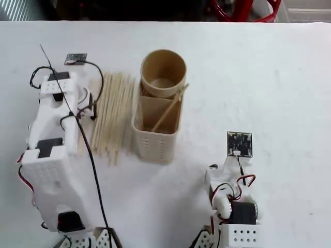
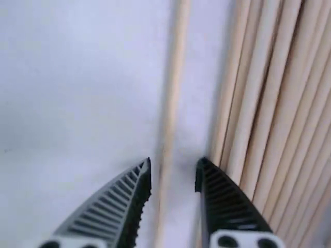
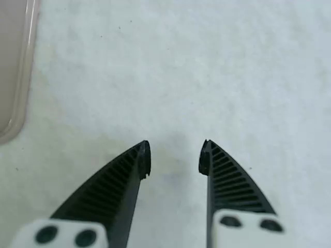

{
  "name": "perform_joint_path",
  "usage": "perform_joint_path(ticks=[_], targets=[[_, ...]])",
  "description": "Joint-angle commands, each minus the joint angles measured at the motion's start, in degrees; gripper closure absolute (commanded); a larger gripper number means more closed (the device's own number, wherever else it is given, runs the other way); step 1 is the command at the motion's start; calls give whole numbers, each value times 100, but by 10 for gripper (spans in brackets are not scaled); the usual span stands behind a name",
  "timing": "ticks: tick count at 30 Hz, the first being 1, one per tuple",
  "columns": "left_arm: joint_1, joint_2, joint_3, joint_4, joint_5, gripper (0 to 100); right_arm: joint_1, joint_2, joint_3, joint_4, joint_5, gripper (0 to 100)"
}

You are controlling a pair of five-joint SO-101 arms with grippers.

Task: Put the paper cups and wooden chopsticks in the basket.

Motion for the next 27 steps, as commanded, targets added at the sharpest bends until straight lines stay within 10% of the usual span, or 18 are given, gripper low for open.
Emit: perform_joint_path(ticks=[1, 27], targets=[[75, 127, -352, 237, 53, 890, -22, -48, 53, 40, 44, 839], [-215, -1473, -53, 809, 53, 976, -22, -48, 53, 40, 44, 839]])
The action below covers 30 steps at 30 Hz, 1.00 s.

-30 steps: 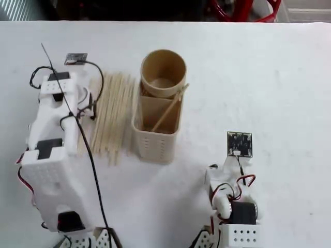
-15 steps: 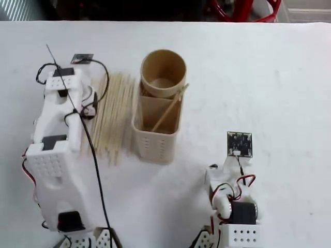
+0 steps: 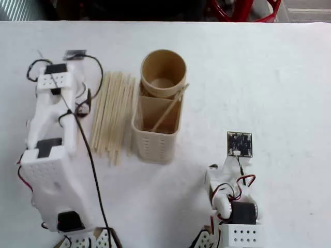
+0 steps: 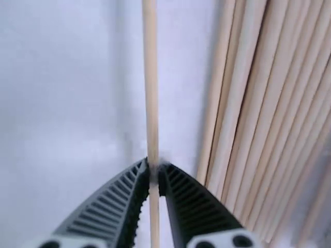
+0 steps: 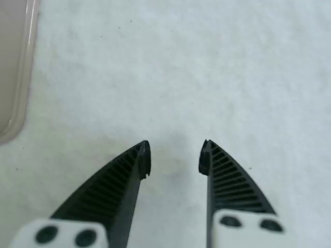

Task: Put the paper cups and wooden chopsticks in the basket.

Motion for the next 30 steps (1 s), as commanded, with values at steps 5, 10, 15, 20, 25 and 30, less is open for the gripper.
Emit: perform_joint_path(ticks=[5, 10, 15, 20, 25, 30], targets=[[40, -2949, 2040, -905, 53, 976, -22, -48, 53, 40, 44, 839], [514, -5499, 2963, -985, 53, 976, -22, -48, 53, 40, 44, 839], [1552, -7662, 2875, -668, 35, 976, -22, -48, 53, 40, 44, 839], [2325, -8031, 2215, -967, -360, 976, -22, -48, 53, 40, 44, 839], [3371, -8031, 1837, -1697, -352, 976, -13, -40, 53, 40, 44, 839], [4189, -8031, 2066, -2734, -352, 976, -13, -40, 53, 40, 44, 839]])
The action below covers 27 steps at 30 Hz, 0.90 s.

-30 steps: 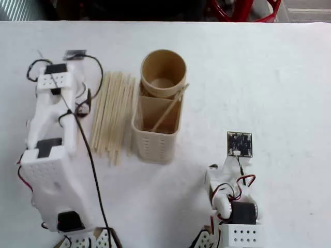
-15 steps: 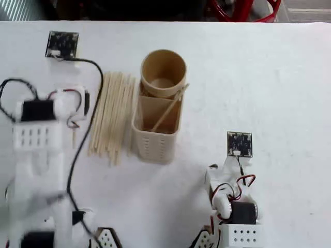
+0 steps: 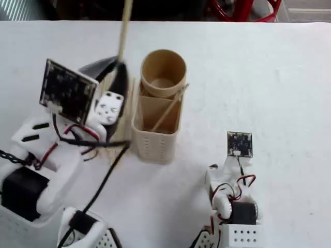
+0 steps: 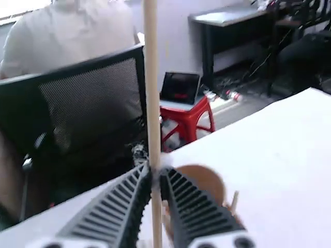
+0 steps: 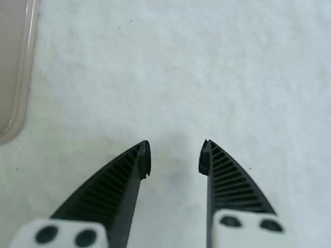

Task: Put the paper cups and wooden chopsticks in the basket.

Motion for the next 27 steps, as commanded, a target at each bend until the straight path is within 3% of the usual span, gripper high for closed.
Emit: perform_joint_path(ticks=[1, 10, 24, 27], targets=[[488, -92, 97, -853, -26, 976, -13, -40, 53, 40, 44, 839], [637, -92, 1354, -1952, -26, 976, -13, -40, 53, 40, 44, 839], [637, -101, 1363, -1741, -26, 971, -13, -40, 53, 40, 44, 839], [620, -110, 1363, -1705, -26, 928, -13, -40, 53, 40, 44, 839]])
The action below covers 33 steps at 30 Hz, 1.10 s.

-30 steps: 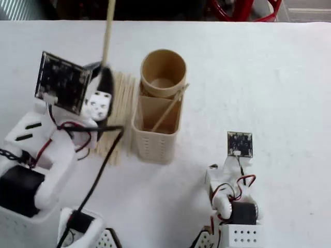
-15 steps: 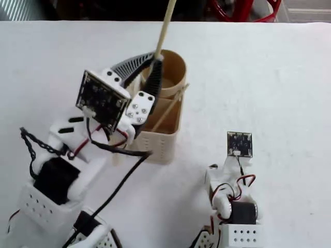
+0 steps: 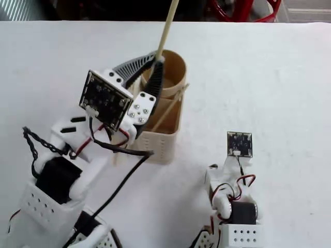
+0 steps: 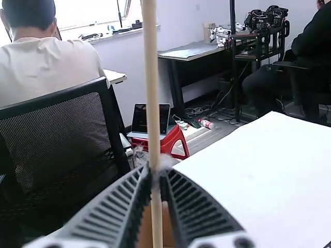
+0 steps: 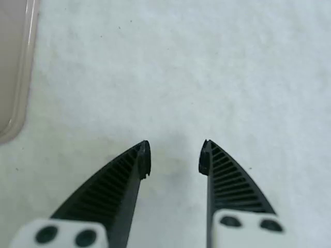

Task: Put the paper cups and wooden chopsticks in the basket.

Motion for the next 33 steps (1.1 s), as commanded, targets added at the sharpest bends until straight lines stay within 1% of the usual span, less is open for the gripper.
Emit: perform_joint_path(ticks=[1, 10, 14, 16, 18, 21, 22, 24, 27, 29, 33], targets=[[31, -84, -62, 18, -18, 914, -13, -40, 53, 40, 44, 839], [48, -92, -44, 18, -18, 928, -13, -40, 53, 40, 44, 839], [-75, -119, -88, 149, -53, 928, -13, -40, 53, 40, 44, 839], [-435, -224, -299, 448, -18, 928, -13, -40, 53, 40, 44, 839], [-954, -418, -448, 598, -9, 928, -13, -40, 53, 40, 44, 839], [-2097, -611, -448, 633, 0, 928, -13, -40, 53, 40, 44, 839], [-2589, -567, -325, 642, 9, 927, -13, -40, 53, 40, 44, 839], [-3451, -312, 88, 615, 246, 925, -13, -40, 53, 40, 44, 839], [-4382, 497, 809, 466, 598, 924, -13, -40, 53, 40, 44, 839], [-4646, 1253, 1213, 211, 598, 924, -13, -40, 53, 40, 44, 839], [-4567, 2738, 1591, 79, 598, 924, -13, -40, 53, 40, 44, 839]])
